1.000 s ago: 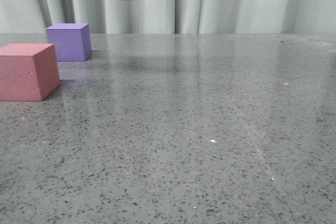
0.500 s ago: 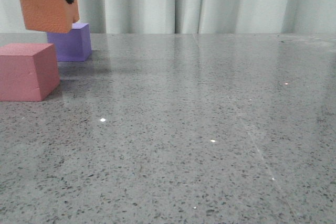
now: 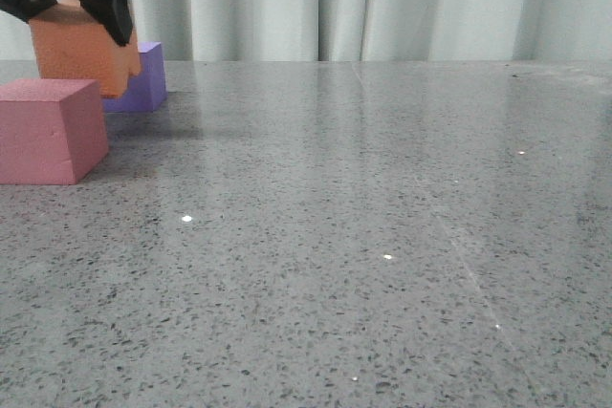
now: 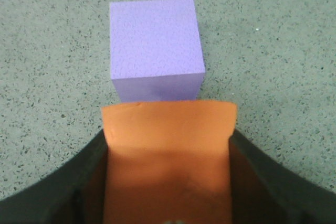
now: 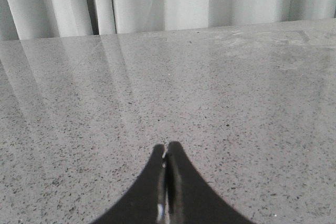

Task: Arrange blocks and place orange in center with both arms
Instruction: 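Lift the orange cube with the left gripper toward the purple and pink cubes, then set the orange cube between the purple and pink cubes and release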

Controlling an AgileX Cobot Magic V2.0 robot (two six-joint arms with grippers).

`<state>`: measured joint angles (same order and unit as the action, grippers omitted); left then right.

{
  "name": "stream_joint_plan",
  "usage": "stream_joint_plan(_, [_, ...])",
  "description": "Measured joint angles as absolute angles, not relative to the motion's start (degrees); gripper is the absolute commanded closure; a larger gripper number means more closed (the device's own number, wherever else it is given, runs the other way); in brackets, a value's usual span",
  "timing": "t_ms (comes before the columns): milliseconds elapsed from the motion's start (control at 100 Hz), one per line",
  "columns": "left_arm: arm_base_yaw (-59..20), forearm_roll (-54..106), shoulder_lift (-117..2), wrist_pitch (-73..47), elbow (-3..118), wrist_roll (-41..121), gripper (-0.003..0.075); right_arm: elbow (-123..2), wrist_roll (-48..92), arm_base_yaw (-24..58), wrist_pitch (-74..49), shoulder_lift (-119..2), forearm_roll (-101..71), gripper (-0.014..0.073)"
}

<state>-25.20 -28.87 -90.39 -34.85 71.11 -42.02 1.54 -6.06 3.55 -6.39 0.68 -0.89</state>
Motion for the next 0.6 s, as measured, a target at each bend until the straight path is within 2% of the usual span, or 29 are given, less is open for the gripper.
stream_joint_plan(600, [-23.2, -26.9, -95.3, -32.8, 70.6, -41.8, 0.0566, 1.5, -6.1, 3.6, -6.4, 0.7, -0.9, 0.0661])
